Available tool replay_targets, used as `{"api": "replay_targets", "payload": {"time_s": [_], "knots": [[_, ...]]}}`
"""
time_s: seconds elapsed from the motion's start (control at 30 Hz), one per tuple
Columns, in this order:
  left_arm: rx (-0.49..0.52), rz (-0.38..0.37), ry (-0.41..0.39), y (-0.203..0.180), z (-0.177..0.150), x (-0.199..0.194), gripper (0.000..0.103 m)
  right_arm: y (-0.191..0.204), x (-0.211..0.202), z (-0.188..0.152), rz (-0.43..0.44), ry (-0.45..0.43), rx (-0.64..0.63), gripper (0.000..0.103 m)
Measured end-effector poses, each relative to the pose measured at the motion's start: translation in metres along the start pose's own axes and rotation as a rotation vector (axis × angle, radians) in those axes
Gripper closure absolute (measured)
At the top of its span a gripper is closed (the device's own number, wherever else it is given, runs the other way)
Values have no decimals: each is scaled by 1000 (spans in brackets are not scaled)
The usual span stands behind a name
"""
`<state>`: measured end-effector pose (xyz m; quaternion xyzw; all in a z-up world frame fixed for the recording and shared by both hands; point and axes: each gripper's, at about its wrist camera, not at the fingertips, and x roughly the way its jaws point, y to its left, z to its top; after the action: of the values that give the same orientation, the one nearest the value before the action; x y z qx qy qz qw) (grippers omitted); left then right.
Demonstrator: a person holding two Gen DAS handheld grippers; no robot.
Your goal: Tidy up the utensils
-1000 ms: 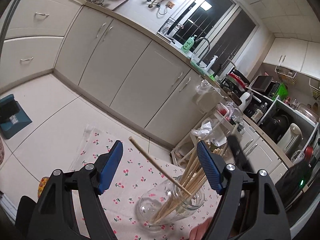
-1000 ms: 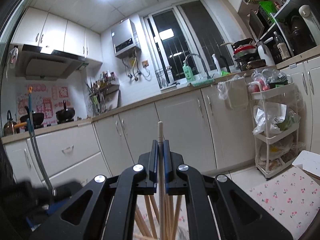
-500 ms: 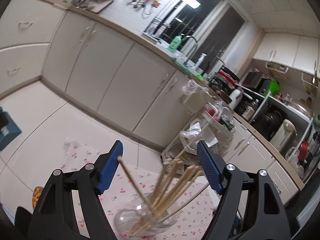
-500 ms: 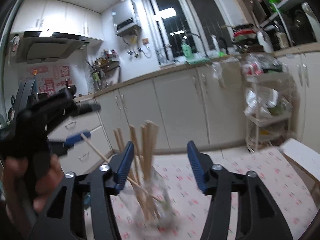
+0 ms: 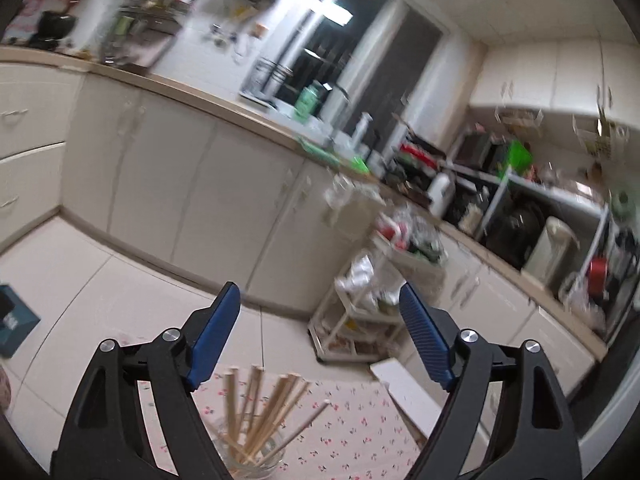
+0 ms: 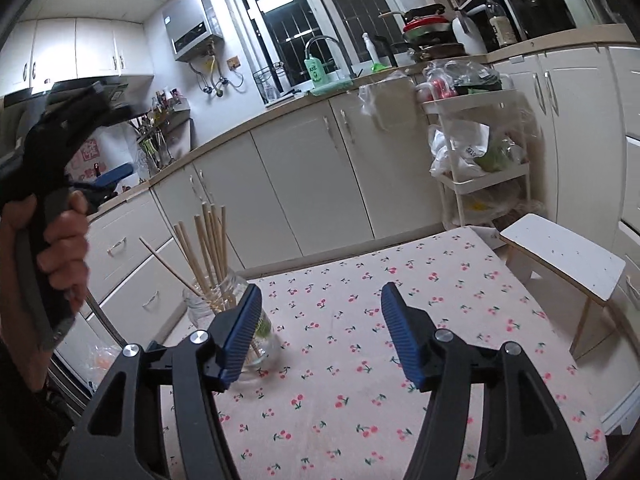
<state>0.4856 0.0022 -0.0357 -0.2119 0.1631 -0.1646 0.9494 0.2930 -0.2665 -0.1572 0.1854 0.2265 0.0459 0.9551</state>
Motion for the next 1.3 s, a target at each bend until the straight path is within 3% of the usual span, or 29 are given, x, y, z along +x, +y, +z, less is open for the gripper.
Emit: {"api": "replay_targets", "payload": {"time_s": [0.1,0.2,0.3,0.4,0.47,0.57,0.67,0.87,0.93,1.0,1.07,1.3], "knots": [[-135,92,-42,36,-12,-30,16,-5,-4,-6,7,11,10,37],[-185,145,50,62,-37,-23,16,-9,5,-12,16,55,27,37],[-193,149,128,67,-54,-3,22,-12,10,-16,24,77,40,37],[-191,177,143,69,-58,10,41,-17,10,-16,22,81,56,37],[-181,192,165,70,-60,19,75,-22,10,-17,21,81,72,37],[-106,191,181,59,-61,28,89,-27,10,-18,21,88,95,37],[-4,158,191,36,-57,37,93,-33,9,-17,20,89,121,37],[169,133,291,-9,-58,54,93,-41,3,-13,17,76,151,37],[194,180,297,-11,-59,51,91,-40,4,-13,15,83,151,37],[188,200,318,-8,-59,48,83,-38,3,-13,19,92,145,37],[175,243,299,-5,-57,35,57,-34,0,-11,25,91,131,37],[169,291,240,-7,-55,-41,30,-10,-38,-8,35,94,54,35]]}}
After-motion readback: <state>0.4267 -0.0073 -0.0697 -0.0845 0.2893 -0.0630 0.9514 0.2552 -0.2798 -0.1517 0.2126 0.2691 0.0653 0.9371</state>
